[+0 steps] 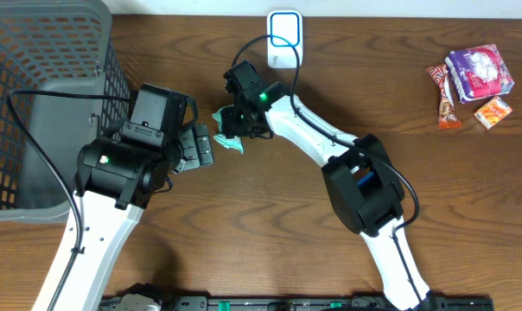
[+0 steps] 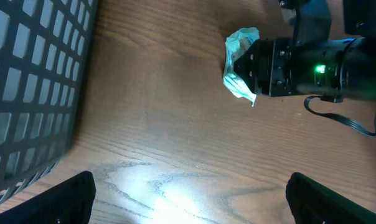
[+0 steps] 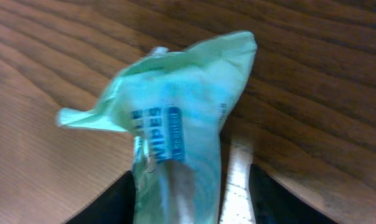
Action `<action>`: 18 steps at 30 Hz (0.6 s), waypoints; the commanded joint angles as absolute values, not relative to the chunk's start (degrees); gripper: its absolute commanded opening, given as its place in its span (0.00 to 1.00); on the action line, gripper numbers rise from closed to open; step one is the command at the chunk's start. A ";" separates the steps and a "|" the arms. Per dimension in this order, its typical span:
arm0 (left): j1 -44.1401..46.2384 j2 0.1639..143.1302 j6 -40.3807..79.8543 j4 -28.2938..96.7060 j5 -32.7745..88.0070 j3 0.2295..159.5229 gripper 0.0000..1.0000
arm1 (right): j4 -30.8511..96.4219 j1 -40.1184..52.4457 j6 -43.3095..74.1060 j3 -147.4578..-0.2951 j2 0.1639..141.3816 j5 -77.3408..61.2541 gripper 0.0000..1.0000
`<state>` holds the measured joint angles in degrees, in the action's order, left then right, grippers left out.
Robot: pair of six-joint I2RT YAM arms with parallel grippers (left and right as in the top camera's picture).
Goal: Scan the item barcode
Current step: 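Reach the right gripper to the green wipes pack and grasp it, then hold the wipes pack up in front of the scanner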
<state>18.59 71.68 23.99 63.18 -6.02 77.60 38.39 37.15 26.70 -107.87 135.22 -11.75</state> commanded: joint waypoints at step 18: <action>18.55 71.92 23.66 63.42 -6.72 77.87 0.98 | 53.34 19.94 30.85 -108.68 125.01 -53.25 0.01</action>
<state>18.59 71.68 23.97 63.16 -6.04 77.60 50.11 25.85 29.67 -107.61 130.37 -36.51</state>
